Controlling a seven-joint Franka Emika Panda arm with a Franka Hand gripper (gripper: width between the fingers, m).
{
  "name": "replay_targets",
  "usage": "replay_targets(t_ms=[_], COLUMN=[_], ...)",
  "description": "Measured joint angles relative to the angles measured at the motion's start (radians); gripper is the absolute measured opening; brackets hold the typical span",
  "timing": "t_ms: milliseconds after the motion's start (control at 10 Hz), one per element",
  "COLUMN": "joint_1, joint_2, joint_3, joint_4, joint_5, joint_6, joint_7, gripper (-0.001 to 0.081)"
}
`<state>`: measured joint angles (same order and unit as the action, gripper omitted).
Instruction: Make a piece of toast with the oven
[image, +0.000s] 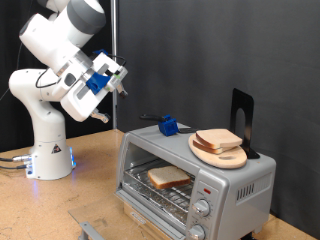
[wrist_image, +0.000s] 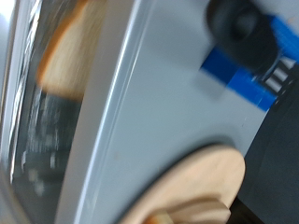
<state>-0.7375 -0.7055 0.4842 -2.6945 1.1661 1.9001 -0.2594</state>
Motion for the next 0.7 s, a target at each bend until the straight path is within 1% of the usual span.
replay_targets(t_ms=[100,200,300,400,500,600,700], joint_1=[-0.018,-0.04,-0.061,-0.076,-0.083,-0.085,-0.085], joint_2=[0.002,0.009,0.028,0.052,0.074,0.089,0.098], joint_3=[-0.004,-0.01,-0.016,-0.025,-0.042,-0.064,-0.088], joint_4=[0.018,0.047,0.09,0.13,0.159,0.176,0.182], joint_5=[-0.059,-0.143,-0.243,-0.31,-0.341,-0.343,-0.322], joint_6=[-0.073,-0.165,-0.27,-0.349,-0.397,-0.411,-0.412], joint_7=[0.124,0.225,0.286,0.295,0.282,0.259,0.231], gripper=[0.0808,0.0808,0.0808,0.0808,0.0808,0.0808,0.0808])
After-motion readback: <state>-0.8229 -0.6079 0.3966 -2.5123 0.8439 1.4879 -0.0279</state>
